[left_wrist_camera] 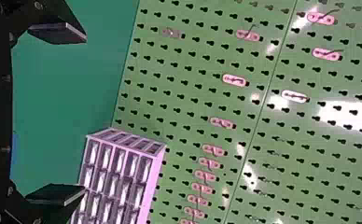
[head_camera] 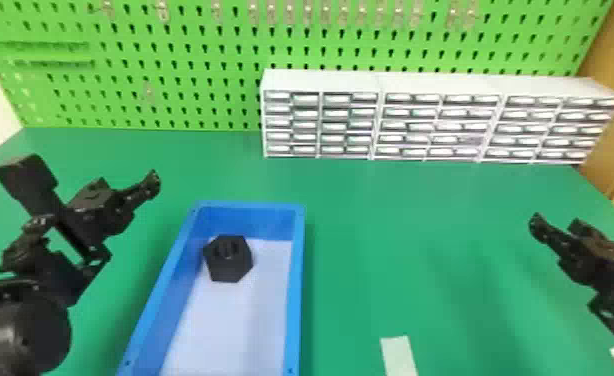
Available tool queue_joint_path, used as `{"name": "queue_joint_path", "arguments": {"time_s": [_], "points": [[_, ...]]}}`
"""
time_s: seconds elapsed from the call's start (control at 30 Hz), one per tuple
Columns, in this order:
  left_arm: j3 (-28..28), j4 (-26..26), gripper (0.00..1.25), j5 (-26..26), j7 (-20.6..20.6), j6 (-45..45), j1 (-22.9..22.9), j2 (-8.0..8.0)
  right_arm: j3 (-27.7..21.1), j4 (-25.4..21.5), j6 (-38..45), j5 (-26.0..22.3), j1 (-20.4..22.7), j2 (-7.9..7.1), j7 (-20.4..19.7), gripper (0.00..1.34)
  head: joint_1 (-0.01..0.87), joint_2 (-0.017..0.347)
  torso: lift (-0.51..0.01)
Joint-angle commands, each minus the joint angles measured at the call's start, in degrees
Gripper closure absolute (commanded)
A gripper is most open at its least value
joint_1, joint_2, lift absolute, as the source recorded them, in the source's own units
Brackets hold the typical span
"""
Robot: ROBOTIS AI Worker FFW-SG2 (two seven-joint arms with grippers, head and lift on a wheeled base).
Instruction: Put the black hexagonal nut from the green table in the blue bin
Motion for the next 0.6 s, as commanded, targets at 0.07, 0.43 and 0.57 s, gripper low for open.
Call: {"name": "queue_joint_path", "arguments": {"time_s": [0.07,0.43,0.57], "points": [[-0.3,0.3,0.14,0.1,0.0,0.0,0.2,0.00,0.6,0.0,-0.5,-0.4,-0.5,-0.12,0.0,0.47,0.666,0.032,-0.100],[-0.8,0.4,0.14,0.2,0.0,0.0,0.0,0.00,2.5,0.0,-0.6,0.2,-1.3,0.23,0.0,0.47,0.666,0.032,-0.100],[-0.9,0.5,0.14,0.4,0.0,0.0,0.0,0.00,3.2,0.2,-0.6,0.7,-1.2,0.76,0.0,0.47,0.666,0.032,-0.100]]}}
